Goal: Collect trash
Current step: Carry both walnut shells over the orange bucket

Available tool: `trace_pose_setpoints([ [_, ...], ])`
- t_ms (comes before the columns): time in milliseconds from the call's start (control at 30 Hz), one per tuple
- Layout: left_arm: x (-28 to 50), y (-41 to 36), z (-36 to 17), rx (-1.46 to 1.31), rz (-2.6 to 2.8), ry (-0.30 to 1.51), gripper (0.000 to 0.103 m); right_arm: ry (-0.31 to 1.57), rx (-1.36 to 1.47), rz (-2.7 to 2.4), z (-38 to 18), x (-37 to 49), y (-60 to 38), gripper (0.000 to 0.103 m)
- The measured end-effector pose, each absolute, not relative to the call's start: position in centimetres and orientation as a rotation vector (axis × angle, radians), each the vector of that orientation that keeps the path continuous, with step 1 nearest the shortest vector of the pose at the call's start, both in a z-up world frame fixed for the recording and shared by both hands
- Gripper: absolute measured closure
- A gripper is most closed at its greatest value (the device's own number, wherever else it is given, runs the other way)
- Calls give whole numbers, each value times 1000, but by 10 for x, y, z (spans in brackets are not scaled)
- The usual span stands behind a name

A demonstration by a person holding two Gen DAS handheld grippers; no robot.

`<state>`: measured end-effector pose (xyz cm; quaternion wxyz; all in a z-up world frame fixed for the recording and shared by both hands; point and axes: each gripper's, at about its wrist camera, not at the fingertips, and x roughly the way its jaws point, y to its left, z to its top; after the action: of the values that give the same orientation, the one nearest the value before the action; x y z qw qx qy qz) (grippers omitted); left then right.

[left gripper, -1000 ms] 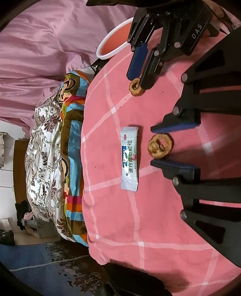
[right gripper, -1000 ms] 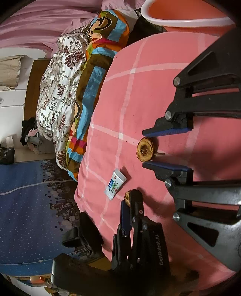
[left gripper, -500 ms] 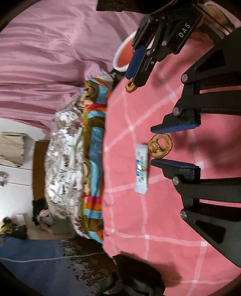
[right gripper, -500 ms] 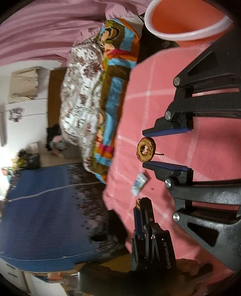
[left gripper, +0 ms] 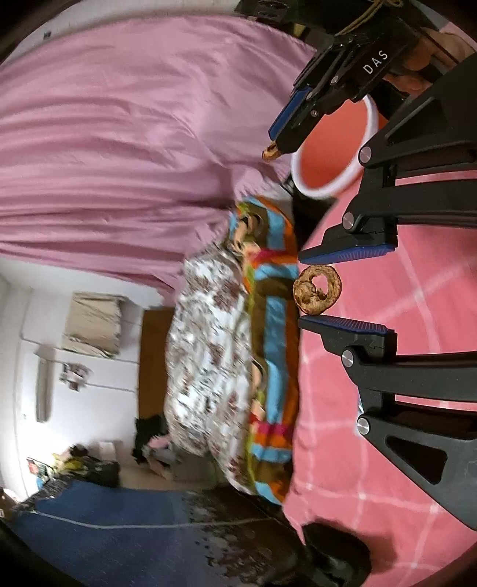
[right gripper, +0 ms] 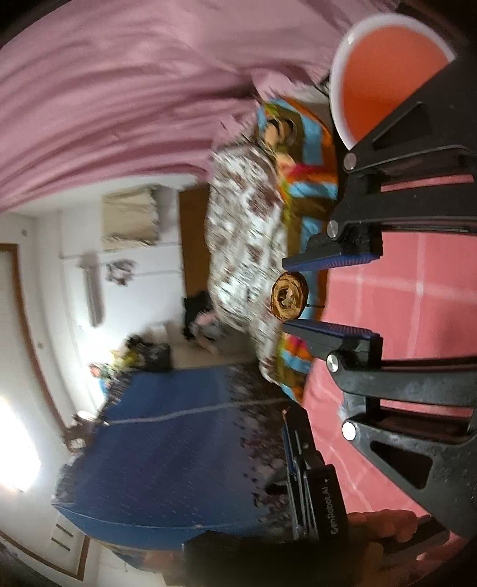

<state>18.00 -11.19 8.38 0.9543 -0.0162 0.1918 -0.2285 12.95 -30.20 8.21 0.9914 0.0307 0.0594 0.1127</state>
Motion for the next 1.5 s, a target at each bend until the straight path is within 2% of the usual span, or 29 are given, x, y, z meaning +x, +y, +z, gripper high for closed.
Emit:
trace_pose_setpoints([
  [333,154,-168,111,-54,-583,234,79,-13,74,68,95,88,-354,69],
  [633,139,-214,117,-31,-668,188,79,-31,111,-42,93,70,-394,69],
  [1067,146,-274,105,-25,-782,178,79,6,123,-169,81,61,-433,69],
  [1500,154,-317,84,6,-858,219,79,131,167,-245,64,73,-466,69],
])
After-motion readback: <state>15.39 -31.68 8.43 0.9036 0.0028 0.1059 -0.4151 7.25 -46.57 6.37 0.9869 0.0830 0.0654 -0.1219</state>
